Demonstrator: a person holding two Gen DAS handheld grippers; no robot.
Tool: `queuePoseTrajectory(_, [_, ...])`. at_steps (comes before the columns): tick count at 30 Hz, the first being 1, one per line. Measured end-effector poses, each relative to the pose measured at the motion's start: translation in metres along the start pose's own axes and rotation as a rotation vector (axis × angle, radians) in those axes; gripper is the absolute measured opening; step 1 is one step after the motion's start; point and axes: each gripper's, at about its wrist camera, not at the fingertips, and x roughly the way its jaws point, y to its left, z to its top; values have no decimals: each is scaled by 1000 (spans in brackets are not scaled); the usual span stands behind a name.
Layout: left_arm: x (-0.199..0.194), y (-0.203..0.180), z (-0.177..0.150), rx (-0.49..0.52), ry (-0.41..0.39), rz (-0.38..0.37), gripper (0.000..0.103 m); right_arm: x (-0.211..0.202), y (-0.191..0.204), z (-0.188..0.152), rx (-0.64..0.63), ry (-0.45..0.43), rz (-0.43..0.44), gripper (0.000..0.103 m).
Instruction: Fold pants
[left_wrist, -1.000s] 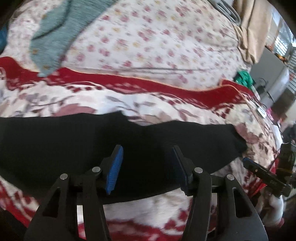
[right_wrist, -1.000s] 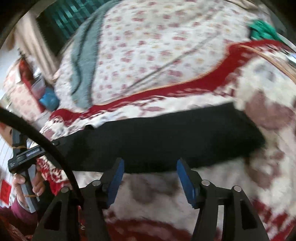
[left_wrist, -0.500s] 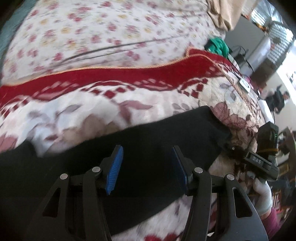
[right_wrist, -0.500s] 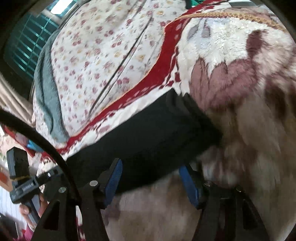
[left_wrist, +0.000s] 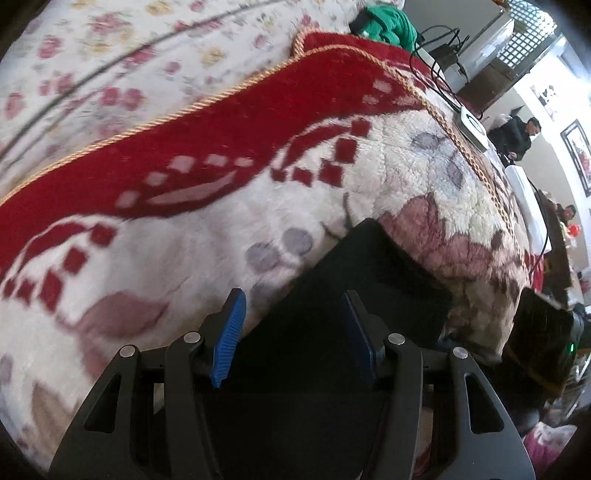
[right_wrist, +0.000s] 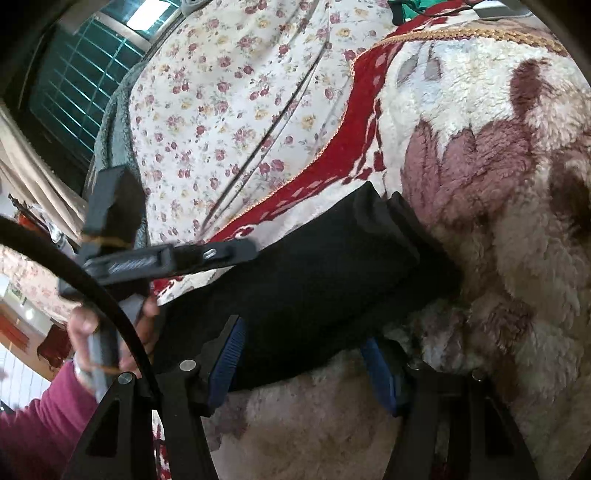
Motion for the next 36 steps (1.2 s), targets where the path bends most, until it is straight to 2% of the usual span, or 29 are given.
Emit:
queuePoseTrajectory(3, [18,-6,9,17,40,-24,54,3,1,1,2,-7,15,61])
queuePoseTrajectory(5, [24,-12,13,43,47,-24,63,5,1,1,2,-10,25,61])
queuePoseTrajectory(10, [31,-22,19,122,82,-47,72,7,-1,3,8,-14,45,61])
queuePoseTrajectory(14, [32,-29,19,180,91,-51,72,6,-2,2,4,-15,46,61])
queuePoseTrajectory(17, [36,-35,19,210,88,-22,72,6,-2,2,1,-14,44,61])
queuePoseTrajectory(20, [41,-50,13,275,100,45,71,6,-1,2,0,-15,47,61])
queuePoseTrajectory(22, [45,-55,14,255,105,74,71,6,-1,2,-1,-16,49,61])
queuePoseTrajectory(24, [48,-57,16,246,97,78,63,5,-1,1,-3,-17,55,60])
queuePoseTrajectory(25, [48,-56,17,255,90,75,54,6,-2,1,-2,-17,50,56])
queuePoseTrajectory(26, [48,-57,17,260,84,64,43,6,-4,1,1,-17,45,49])
queuePoseTrajectory(27, [48,-59,16,272,79,41,38,7,-6,1,14,-19,48,44])
queuePoseTrajectory(28, [50,-60,18,287,77,29,32,9,-9,1,33,-11,70,31])
queuePoseTrajectory(29, [50,-62,18,297,71,31,31,12,-11,1,45,1,81,24])
queuePoseTrajectory(31, [54,-64,19,284,62,-2,24,14,-10,2,37,-4,73,20])
queuePoseTrajectory(32, [54,-64,18,266,62,-26,14,13,-10,2,36,-10,76,17])
queuePoseTrajectory(33, [54,-59,20,231,69,-66,14,11,-10,2,42,-21,87,15])
queuePoseTrajectory(36, [48,-54,18,213,54,-74,13,5,-4,5,18,-44,92,13])
